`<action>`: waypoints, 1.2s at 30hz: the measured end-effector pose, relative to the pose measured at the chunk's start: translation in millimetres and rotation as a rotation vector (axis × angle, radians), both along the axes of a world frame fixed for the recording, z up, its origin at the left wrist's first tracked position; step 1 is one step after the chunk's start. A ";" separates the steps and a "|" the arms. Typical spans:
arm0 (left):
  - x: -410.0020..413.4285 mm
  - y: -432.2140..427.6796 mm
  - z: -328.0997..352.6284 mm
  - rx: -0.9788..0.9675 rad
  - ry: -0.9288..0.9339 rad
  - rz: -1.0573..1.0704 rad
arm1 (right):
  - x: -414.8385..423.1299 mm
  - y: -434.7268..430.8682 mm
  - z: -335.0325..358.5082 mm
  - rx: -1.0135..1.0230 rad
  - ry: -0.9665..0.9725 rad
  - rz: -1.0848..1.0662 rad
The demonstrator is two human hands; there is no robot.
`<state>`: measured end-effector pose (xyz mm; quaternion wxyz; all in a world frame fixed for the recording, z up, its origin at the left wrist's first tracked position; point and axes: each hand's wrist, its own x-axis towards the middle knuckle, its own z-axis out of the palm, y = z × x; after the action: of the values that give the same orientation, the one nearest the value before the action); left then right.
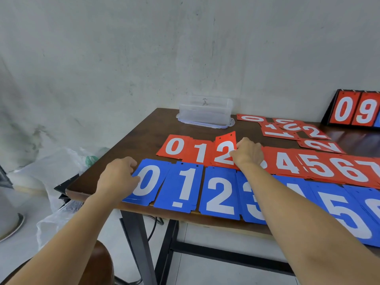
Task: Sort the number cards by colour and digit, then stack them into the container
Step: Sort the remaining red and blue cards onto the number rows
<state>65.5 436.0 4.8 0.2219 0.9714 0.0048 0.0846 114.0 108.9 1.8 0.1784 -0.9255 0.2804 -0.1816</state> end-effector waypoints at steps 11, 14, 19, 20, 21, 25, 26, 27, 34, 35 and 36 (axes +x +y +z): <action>11.8 -59.1 17.4 -0.040 -0.097 -0.149 | -15.0 -16.1 15.9 -0.067 -0.066 0.060; 20.5 -98.7 28.6 -0.063 -0.101 -0.214 | -31.5 -35.0 26.4 -0.061 -0.097 0.059; 28.0 -175.8 44.7 -0.091 -0.113 -0.369 | -59.2 -84.8 35.9 -0.077 -0.125 -0.012; 30.0 -191.0 46.4 -0.101 -0.109 -0.388 | -63.7 -97.5 36.4 -0.080 -0.117 -0.025; 32.6 -206.0 47.2 -0.104 -0.107 -0.404 | -67.8 -111.6 36.4 -0.082 -0.102 -0.035; 46.4 -266.3 47.8 -0.100 -0.100 -0.464 | -80.1 -177.1 38.9 -0.096 -0.038 -0.088; 50.2 -282.4 47.1 -0.097 -0.093 -0.479 | -82.2 -195.3 39.9 -0.093 -0.027 -0.108; 54.4 -298.7 45.9 -0.098 -0.086 -0.491 | -83.3 -214.0 40.8 -0.087 -0.017 -0.132; 100.8 -395.2 34.2 -0.168 0.011 -0.441 | -60.4 -324.9 38.4 -0.022 0.076 -0.125; 108.7 -404.9 32.1 -0.174 0.018 -0.427 | -53.4 -335.3 36.2 -0.018 0.088 -0.099; 116.4 -413.9 29.9 -0.175 0.024 -0.415 | -46.2 -343.5 33.5 -0.017 0.105 -0.068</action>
<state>181.9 22.1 34.7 0.3181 0.9294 -0.1854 0.0247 67.8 -234.6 35.4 0.1493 -0.9252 0.3191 -0.1413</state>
